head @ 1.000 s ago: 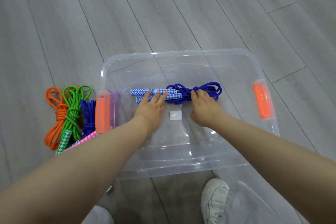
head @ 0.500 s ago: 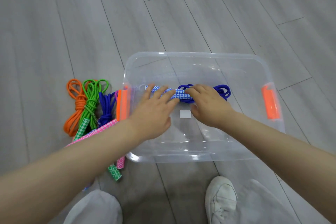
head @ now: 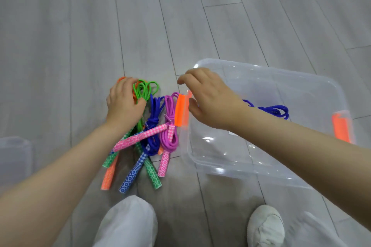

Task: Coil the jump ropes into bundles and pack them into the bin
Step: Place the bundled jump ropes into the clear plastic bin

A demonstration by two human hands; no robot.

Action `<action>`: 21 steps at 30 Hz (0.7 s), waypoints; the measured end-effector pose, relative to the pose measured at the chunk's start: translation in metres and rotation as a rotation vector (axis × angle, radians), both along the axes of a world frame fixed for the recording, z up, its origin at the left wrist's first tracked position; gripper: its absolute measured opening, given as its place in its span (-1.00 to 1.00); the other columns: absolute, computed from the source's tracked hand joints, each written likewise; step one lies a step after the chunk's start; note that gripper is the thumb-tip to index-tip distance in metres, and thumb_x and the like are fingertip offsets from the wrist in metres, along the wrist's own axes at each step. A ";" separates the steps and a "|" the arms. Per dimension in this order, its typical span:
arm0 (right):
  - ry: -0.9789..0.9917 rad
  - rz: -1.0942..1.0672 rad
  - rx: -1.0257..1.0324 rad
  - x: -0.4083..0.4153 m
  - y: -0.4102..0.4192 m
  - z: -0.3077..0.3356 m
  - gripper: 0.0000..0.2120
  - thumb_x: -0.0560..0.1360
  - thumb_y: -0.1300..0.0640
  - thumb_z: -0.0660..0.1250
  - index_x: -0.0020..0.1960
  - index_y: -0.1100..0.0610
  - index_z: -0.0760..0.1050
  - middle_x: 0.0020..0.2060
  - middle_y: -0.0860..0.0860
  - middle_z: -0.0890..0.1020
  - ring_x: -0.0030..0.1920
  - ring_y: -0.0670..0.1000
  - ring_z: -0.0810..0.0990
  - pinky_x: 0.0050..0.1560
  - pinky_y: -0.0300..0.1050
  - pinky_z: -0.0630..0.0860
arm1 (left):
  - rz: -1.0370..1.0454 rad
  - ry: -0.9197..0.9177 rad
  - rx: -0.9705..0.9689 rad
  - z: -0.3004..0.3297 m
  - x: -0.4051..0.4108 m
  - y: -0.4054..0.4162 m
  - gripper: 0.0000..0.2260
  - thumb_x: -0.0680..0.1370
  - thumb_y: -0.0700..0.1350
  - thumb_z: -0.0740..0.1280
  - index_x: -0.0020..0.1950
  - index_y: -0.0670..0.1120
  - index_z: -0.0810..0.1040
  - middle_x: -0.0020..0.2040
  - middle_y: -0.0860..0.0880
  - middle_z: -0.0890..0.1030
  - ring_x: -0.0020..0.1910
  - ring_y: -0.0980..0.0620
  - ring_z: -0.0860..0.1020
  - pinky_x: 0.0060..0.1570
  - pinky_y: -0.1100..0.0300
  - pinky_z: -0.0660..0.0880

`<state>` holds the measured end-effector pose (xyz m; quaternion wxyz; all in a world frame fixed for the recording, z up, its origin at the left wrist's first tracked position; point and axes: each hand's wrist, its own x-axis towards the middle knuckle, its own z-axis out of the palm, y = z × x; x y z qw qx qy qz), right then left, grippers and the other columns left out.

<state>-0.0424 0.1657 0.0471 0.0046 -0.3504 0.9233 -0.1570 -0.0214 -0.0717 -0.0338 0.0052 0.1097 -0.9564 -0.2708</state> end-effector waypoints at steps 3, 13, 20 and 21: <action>0.013 0.117 0.097 -0.010 -0.036 -0.005 -0.53 0.32 0.21 0.17 0.20 0.25 0.51 0.07 0.20 0.56 0.09 0.26 0.53 0.09 0.13 0.47 | 0.129 -0.124 -0.012 -0.021 0.009 -0.024 -0.49 0.43 -0.04 0.28 0.37 -0.14 0.41 0.34 -0.20 0.45 0.33 -0.24 0.37 0.33 -0.06 0.26; -0.459 0.013 0.410 -0.027 -0.134 -0.054 -0.55 0.52 0.16 0.29 0.36 0.24 0.31 0.28 0.23 0.44 0.28 0.23 0.43 0.18 0.01 0.40 | 0.041 -0.284 -0.070 -0.069 0.055 -0.045 -0.40 0.37 0.02 0.48 0.35 -0.14 0.43 0.24 -0.21 0.45 0.23 -0.27 0.41 0.25 -0.07 0.35; -0.537 0.037 0.695 0.003 -0.139 -0.087 -0.53 0.53 0.14 0.32 0.38 0.18 0.28 0.25 0.15 0.38 0.25 0.20 0.41 0.13 0.14 0.47 | -0.328 -0.010 -0.167 -0.067 0.058 -0.039 -0.66 0.43 0.22 0.27 -0.02 -0.03 0.54 -0.06 0.00 0.51 -0.02 -0.09 0.46 -0.03 0.00 0.42; -0.487 0.023 0.704 0.002 -0.139 -0.087 -0.53 0.55 0.12 0.30 0.41 0.17 0.27 0.28 0.14 0.38 0.29 0.20 0.39 0.13 0.14 0.45 | -0.385 0.001 -0.182 -0.067 0.059 -0.036 -0.63 0.42 0.25 0.24 -0.03 -0.03 0.54 -0.08 0.01 0.50 -0.03 -0.08 0.47 -0.03 0.00 0.41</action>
